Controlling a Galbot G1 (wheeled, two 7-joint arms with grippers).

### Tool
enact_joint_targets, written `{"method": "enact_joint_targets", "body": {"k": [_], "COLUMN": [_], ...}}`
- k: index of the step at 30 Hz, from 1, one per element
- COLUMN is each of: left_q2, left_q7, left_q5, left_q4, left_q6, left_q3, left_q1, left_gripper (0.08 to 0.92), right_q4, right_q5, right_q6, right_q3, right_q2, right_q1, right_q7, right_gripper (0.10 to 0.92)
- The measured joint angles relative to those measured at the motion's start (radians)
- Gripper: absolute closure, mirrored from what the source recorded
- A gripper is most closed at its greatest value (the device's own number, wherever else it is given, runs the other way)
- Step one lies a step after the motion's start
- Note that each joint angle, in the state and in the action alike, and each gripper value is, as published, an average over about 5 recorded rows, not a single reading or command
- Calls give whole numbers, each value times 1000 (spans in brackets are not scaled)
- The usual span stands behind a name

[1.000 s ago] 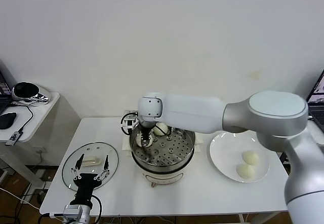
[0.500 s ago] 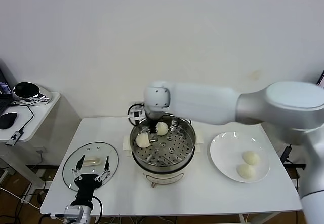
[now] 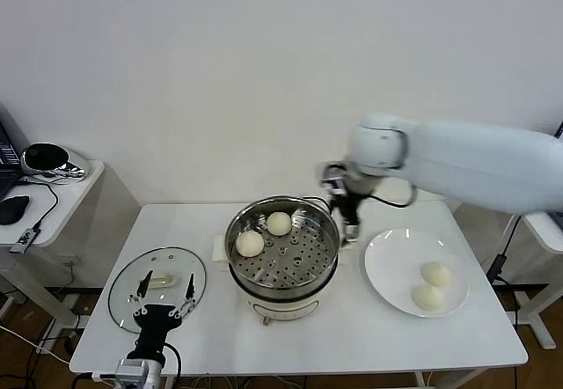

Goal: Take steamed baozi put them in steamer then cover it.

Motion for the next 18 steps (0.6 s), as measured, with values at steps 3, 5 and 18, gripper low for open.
{"method": "enact_joint_targets", "body": {"k": [3, 5, 18], "left_q2": [-2, -4, -15], "left_q7": [0, -1, -4], "left_q5": [6, 9, 27], "left_q4": [3, 4, -4], "left_q6": [-1, -2, -3], "left_q3": [1, 0, -10], "left_q1": [3, 6, 26], "left_gripper": [177, 177, 177], "right_q4": [17, 22, -25], "right_q5": [-66, -112, -366], "right_q6": [43, 72, 203], "right_q3": [11, 29, 279], "right_q2": [-88, -139, -296], "right_q1": [-27, -57, -407], "right_q7": [-21, -30, -44], "right_gripper": [203, 203, 203]}}
